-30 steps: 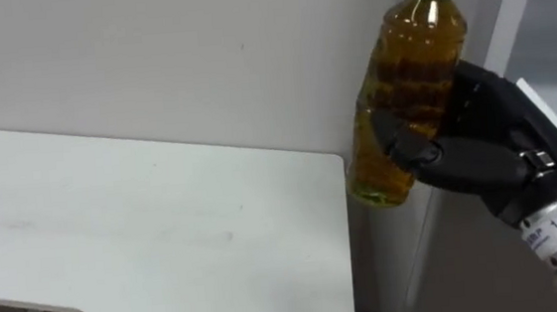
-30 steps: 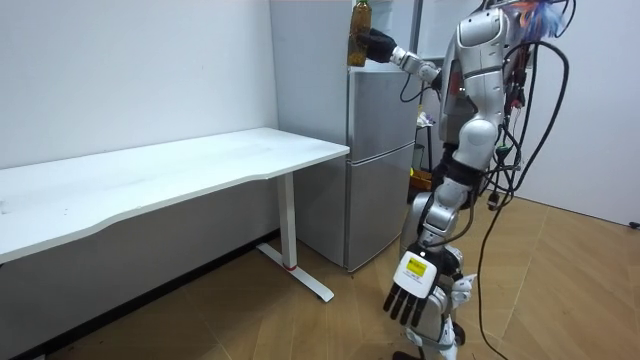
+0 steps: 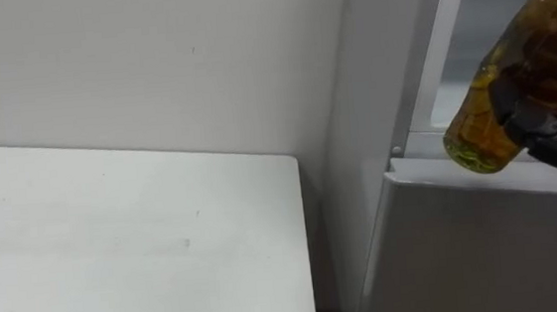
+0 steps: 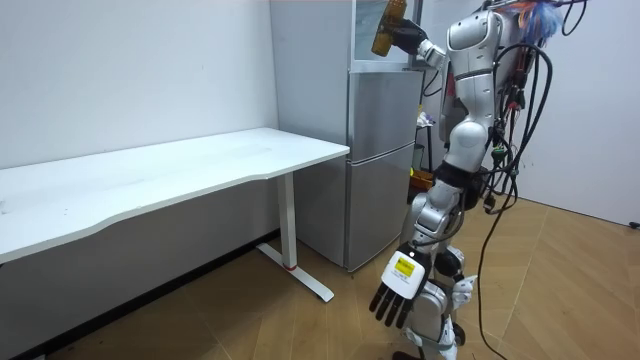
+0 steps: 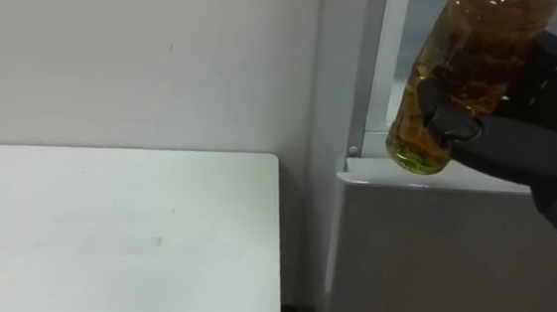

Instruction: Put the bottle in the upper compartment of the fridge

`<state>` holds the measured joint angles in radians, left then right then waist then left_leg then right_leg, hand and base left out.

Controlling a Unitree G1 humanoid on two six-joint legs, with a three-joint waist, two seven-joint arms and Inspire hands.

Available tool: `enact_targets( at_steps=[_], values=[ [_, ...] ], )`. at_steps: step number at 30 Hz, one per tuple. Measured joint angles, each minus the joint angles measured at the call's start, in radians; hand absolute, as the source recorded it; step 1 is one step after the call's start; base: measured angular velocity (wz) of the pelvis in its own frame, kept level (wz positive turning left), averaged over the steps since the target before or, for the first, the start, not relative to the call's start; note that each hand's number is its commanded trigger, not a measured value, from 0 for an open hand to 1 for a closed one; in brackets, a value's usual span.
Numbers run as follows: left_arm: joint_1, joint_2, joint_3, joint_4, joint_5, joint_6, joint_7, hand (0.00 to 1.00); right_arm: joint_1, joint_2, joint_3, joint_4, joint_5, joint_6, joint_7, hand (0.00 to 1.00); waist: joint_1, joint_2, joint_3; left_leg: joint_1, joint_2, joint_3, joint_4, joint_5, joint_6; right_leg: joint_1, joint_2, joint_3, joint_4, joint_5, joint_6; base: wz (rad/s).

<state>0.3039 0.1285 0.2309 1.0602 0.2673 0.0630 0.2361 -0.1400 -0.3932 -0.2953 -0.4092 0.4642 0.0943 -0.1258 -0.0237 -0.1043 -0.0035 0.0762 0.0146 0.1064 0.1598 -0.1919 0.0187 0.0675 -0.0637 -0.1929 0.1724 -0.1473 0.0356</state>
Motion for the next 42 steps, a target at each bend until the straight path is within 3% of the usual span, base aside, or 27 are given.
enact_targets(
  at_steps=[15, 22, 26, 30, 33, 38, 42],
  values=[
    [0.012, -0.004, -0.002, -0.003, 0.000, 0.012, 0.007, 0.00, 0.000, -0.001, -0.004, 0.061, 0.003, 0.011, -0.046, 1.00, 0.001, 0.013, -0.0051, 0.002, 0.006, 0.005, 0.000, -0.003, -0.006, 0.003, 0.010, -0.002, 0.000, 0.002, -0.003, -0.01],
    [-0.003, -0.002, -0.003, -0.007, 0.000, 0.036, -0.007, 0.00, -0.045, -0.002, -0.002, 0.125, -0.011, 0.078, -0.091, 1.00, 0.005, -0.002, 0.0027, -0.029, 0.006, 0.002, 0.010, -0.003, -0.007, -0.027, 0.010, -0.006, 0.012, 0.002, -0.003, 0.00],
    [-0.007, -0.002, -0.005, -0.008, -0.001, 0.039, -0.007, 0.00, -0.109, -0.013, 0.002, 0.186, -0.011, 0.080, -0.100, 1.00, 0.008, -0.002, 0.0029, -0.028, 0.007, 0.003, 0.008, -0.003, -0.007, -0.032, 0.011, -0.004, 0.015, 0.002, -0.003, 0.00],
    [-0.005, -0.002, -0.003, -0.017, 0.001, 0.040, -0.006, 0.00, -0.156, -0.076, 0.003, 0.261, -0.019, 0.080, -0.136, 1.00, 0.031, -0.005, 0.0032, -0.027, 0.007, 0.003, 0.009, -0.003, -0.007, -0.033, 0.011, -0.006, 0.014, 0.002, -0.003, 0.00],
    [-0.003, -0.002, -0.002, -0.018, 0.000, 0.042, -0.007, 0.00, -0.175, -0.079, 0.003, 0.291, -0.013, 0.080, -0.134, 1.00, 0.034, -0.007, 0.0044, -0.028, 0.008, 0.003, 0.009, -0.002, -0.008, -0.032, 0.012, -0.006, 0.014, 0.002, -0.003, 0.00],
    [-0.004, 0.003, -0.002, -0.021, 0.000, 0.041, -0.006, 0.00, -0.195, -0.080, 0.014, 0.340, 0.036, 0.080, -0.143, 1.00, 0.031, -0.028, 0.0136, -0.027, 0.008, 0.000, 0.012, -0.002, -0.008, -0.024, 0.011, -0.008, 0.014, 0.002, -0.003, 0.00],
    [-0.003, 0.006, -0.003, -0.020, -0.001, 0.047, -0.007, 0.00, -0.196, -0.080, 0.018, 0.364, 0.045, 0.083, -0.160, 1.00, 0.033, -0.041, 0.0073, -0.031, 0.008, 0.000, 0.010, -0.003, -0.008, -0.026, 0.011, -0.009, 0.014, 0.002, -0.003, 0.00]
  ],
)
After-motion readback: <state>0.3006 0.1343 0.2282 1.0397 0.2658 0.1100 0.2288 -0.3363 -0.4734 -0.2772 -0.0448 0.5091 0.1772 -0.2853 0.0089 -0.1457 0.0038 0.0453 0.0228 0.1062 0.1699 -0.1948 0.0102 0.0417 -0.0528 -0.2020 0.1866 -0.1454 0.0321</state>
